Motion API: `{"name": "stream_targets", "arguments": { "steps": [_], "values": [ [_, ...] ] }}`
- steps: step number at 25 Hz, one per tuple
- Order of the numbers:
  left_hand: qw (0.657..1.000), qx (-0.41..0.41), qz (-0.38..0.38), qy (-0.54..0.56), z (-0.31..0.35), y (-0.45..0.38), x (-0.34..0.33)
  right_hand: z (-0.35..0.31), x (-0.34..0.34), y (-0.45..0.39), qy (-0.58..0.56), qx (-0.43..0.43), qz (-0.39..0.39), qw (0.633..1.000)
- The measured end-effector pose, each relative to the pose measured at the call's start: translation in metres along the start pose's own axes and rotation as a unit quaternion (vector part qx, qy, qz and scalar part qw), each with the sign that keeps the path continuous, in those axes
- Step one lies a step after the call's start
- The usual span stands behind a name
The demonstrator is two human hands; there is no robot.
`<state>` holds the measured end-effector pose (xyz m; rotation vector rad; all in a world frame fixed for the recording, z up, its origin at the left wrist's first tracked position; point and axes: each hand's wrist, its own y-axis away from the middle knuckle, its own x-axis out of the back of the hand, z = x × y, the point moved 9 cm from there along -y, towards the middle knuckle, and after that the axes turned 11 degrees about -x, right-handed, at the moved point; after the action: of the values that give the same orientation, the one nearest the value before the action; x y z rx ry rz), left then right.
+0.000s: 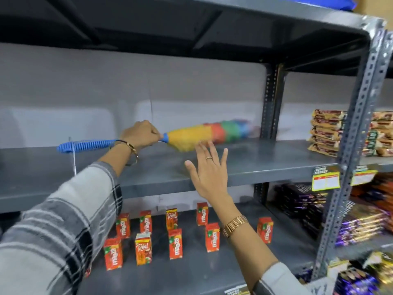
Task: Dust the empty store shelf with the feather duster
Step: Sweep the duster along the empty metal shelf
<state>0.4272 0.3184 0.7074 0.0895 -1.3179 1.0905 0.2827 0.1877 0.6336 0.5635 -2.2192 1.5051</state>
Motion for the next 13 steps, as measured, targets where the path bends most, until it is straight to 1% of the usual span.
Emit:
{"name": "stream_targets", "arguments": {
  "steps": [1,2,3,4,5,7,8,9,10,11,12,13],
  "values": [
    [0.997,-0.001,-0.052,0.050,-0.002,0.004,-0.010,0.000,0.001,0.001,-0.001,0.005,0.006,1.000],
    [0.993,0.006,-0.101,0.068,-0.007,0.011,-0.022,0.001,0.002,0.001,-0.003,0.006,0.011,1.000],
    [0.989,0.013,-0.134,0.056,-0.014,0.019,-0.031,0.001,0.002,0.002,-0.002,0.007,0.013,1.000],
    [0.990,0.021,-0.138,0.026,-0.020,0.022,-0.034,0.000,0.002,0.002,-0.001,0.010,0.014,1.000],
    [0.993,0.034,-0.116,-0.012,-0.023,0.019,-0.030,-0.001,0.002,0.002,-0.001,0.013,0.015,1.000],
    [0.994,0.073,-0.002,-0.086,-0.023,0.012,-0.004,-0.001,0.002,0.001,-0.003,0.014,0.015,1.000],
    [0.992,0.088,0.039,-0.080,-0.024,0.011,0.006,0.000,0.001,0.001,-0.003,0.013,0.014,1.000],
    [0.994,0.089,0.048,-0.038,-0.027,0.011,0.010,0.000,0.001,0.001,-0.003,0.013,0.017,1.000],
    [0.996,0.085,0.025,0.031,-0.029,0.014,0.007,0.000,0.001,0.001,-0.004,0.014,0.021,1.000],
    [0.993,0.084,-0.018,0.086,-0.031,0.021,0.000,-0.001,0.002,0.001,-0.006,0.016,0.026,1.000],
    [0.988,0.089,-0.067,0.105,-0.034,0.032,-0.006,-0.002,0.003,0.001,-0.009,0.017,0.030,0.999],
    [0.986,0.094,-0.105,0.089,-0.037,0.042,-0.009,-0.002,0.003,0.002,-0.010,0.019,0.031,0.999]
  ]
}}
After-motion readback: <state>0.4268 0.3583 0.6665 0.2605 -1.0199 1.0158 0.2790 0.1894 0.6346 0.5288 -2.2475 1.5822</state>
